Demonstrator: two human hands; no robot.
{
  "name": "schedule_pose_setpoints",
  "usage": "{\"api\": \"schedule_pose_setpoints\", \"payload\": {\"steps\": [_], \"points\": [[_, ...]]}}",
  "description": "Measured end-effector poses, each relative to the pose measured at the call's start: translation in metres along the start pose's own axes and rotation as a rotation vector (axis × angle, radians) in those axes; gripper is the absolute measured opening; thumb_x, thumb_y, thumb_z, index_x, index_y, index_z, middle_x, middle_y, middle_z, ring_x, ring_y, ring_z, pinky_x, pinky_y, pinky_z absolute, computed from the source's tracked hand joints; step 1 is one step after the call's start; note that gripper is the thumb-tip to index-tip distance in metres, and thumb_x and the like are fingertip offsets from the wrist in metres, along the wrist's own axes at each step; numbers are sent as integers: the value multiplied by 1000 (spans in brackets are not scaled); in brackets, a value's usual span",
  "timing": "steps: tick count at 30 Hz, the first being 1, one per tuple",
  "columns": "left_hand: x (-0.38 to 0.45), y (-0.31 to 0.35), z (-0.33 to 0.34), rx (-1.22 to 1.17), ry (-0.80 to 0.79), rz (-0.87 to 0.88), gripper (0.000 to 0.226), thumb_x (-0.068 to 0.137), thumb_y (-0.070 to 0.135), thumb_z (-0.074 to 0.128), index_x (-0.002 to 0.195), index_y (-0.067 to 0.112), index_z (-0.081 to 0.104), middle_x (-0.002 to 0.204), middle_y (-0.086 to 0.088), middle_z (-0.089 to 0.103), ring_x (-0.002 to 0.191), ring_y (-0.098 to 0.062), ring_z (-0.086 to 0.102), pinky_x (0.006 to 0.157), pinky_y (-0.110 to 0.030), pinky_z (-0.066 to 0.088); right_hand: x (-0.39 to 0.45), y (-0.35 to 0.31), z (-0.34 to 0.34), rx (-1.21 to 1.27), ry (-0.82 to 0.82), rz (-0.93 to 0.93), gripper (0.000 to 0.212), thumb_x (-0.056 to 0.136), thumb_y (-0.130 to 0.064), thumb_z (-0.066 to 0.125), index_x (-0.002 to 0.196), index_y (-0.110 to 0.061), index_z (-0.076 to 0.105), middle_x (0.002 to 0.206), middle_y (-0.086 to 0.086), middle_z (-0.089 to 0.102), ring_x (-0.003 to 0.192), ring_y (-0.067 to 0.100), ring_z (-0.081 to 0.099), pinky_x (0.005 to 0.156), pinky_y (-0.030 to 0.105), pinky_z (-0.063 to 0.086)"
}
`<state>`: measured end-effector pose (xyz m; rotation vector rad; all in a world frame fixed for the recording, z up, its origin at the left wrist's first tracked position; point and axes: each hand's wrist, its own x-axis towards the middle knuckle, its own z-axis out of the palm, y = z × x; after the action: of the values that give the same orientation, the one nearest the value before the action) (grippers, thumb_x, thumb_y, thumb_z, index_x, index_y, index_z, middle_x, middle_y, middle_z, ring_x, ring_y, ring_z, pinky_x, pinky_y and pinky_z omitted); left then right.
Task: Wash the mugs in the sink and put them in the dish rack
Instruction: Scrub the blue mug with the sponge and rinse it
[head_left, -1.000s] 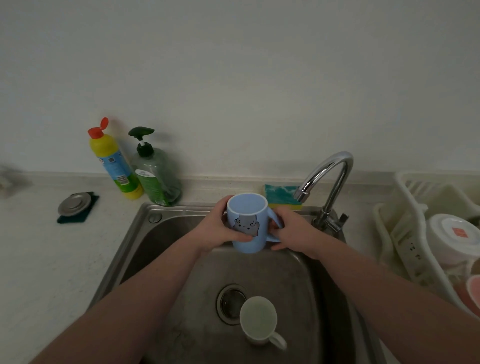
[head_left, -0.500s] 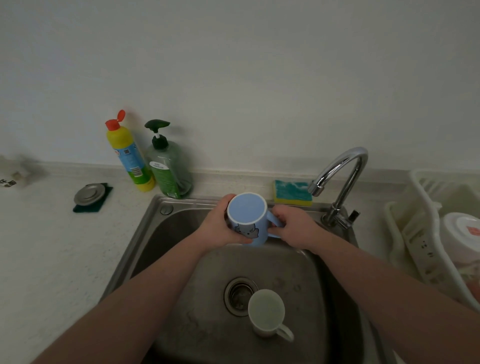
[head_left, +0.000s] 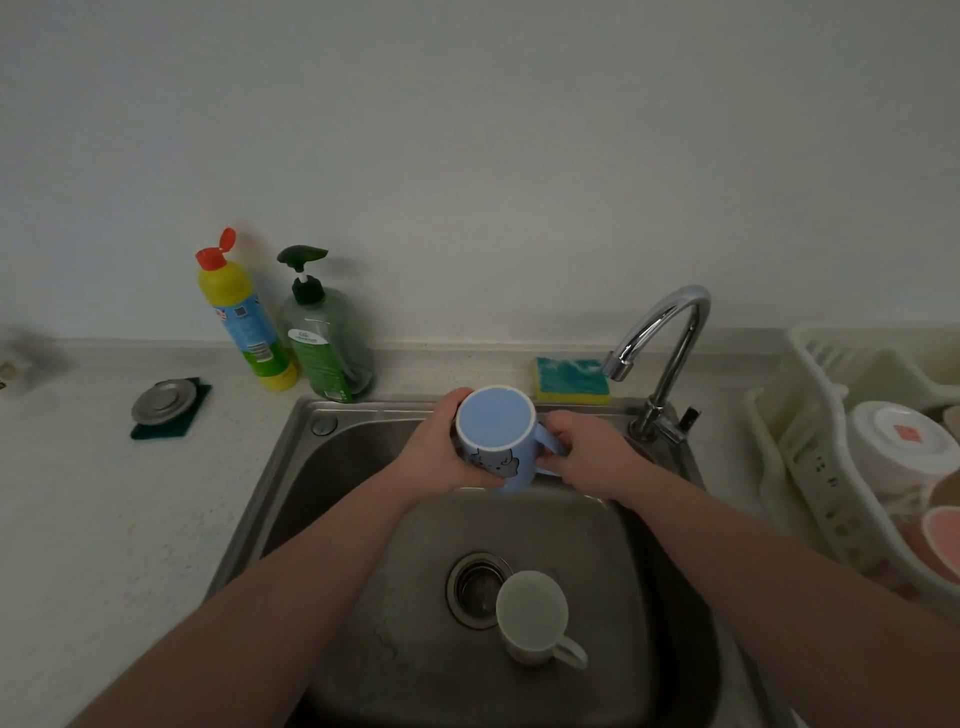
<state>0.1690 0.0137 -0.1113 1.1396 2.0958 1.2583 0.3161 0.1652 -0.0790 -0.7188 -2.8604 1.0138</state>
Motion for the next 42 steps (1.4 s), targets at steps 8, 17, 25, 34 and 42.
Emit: {"api": "schedule_pose_setpoints", "payload": {"steps": [8,17,25,34,42], "points": [[-7,3,-1,16,-67,29,91,44,26,91,120,36,40,116,16,54,111,-9,55,91,-29,50,-18,-7,3,-24,29,54,17,81,-18,72,88,-15,58,90,3,61,84,18,55,70,24,38],[-24,34,-3,140,-145,47,94,48,29,93,122,27,36,118,8,52,112,-14,56,90,-36,51,-53,-19,-15,-59,53,53,18,80,-16,71,90,-7,59,92,9,63,87,21,57,79,32,47],[-48,108,-4,196,-50,61,86,42,38,94,111,36,43,114,11,59,107,-12,59,92,-38,52,-96,-25,-67,-54,93,-54,20,77,-20,71,71,-20,52,80,3,59,76,18,56,64,26,42],[-55,201,46,219,-54,147,79,54,22,94,119,28,49,112,18,58,103,-4,59,82,-23,53,-167,10,-138,82,200,-47,33,75,-13,72,63,-24,43,70,5,57,75,30,62,73,41,54],[-33,271,132,288,-162,231,83,49,36,93,119,29,48,110,18,57,104,-6,58,87,-28,52,-228,76,-191,119,314,68,26,76,-14,71,69,-20,47,77,8,61,81,31,63,75,45,55]]}}
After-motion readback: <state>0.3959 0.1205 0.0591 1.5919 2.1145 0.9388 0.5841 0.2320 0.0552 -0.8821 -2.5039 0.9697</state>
